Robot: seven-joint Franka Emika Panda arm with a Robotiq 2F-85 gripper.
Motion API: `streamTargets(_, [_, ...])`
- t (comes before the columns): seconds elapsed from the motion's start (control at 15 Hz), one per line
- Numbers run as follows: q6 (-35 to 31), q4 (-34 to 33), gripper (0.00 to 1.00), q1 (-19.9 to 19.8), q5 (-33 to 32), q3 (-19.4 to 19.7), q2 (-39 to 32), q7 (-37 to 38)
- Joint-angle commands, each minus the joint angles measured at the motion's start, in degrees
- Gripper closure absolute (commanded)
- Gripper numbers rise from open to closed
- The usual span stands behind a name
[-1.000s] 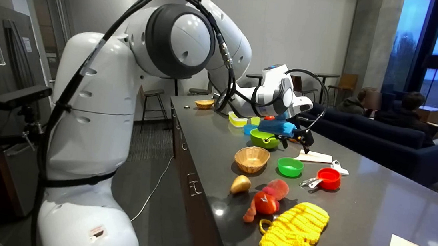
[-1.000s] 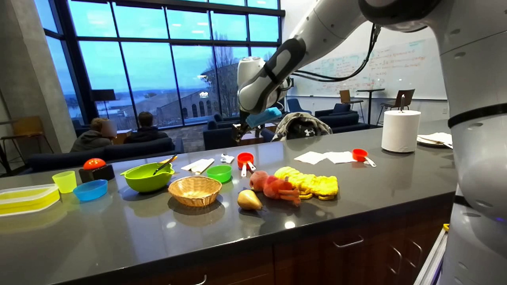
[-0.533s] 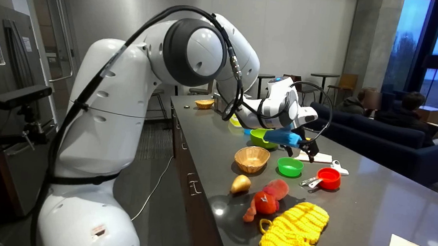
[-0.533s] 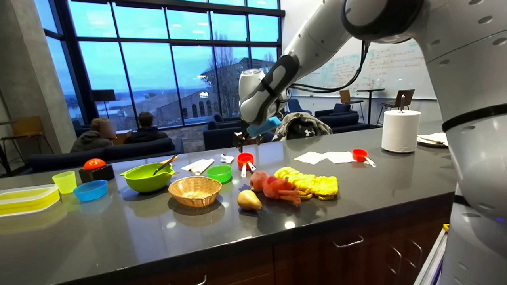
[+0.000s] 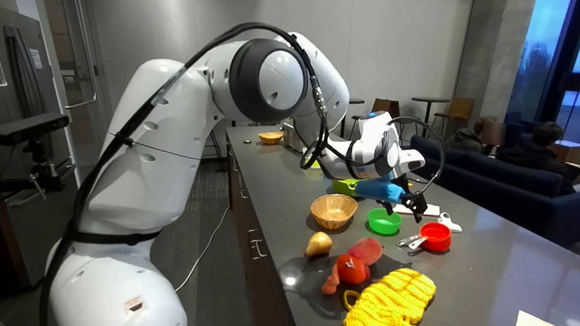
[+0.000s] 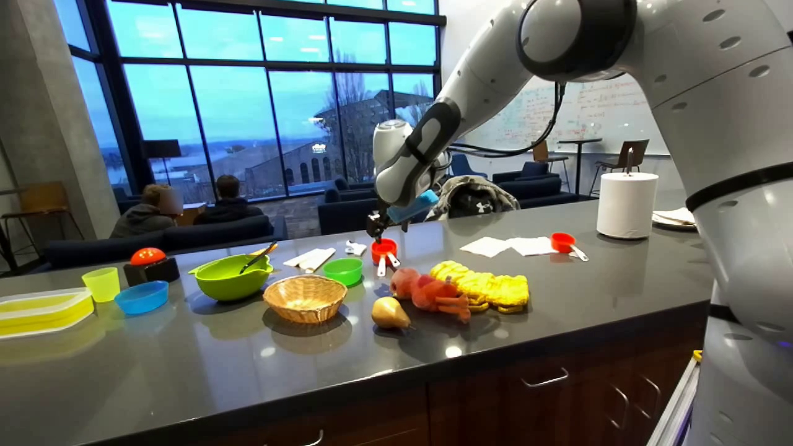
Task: Move the orange measuring cup to the right
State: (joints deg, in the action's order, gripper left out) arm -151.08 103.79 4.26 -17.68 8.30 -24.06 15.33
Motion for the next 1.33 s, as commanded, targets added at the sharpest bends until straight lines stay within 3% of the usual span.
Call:
streamTargets(0.0, [-0.9, -2.2, 0.00, 1.3, -1.9, 2.2, -2.3, 2.0])
streamTargets(0.93, [1.1, -9.0, 0.00, 1.6, -0.5, 3.2, -9.8, 0.4])
streamTargets(1.27, [-0.4, -7.1, 0.00, 1.4, 0.5, 2.6, -9.2, 0.4])
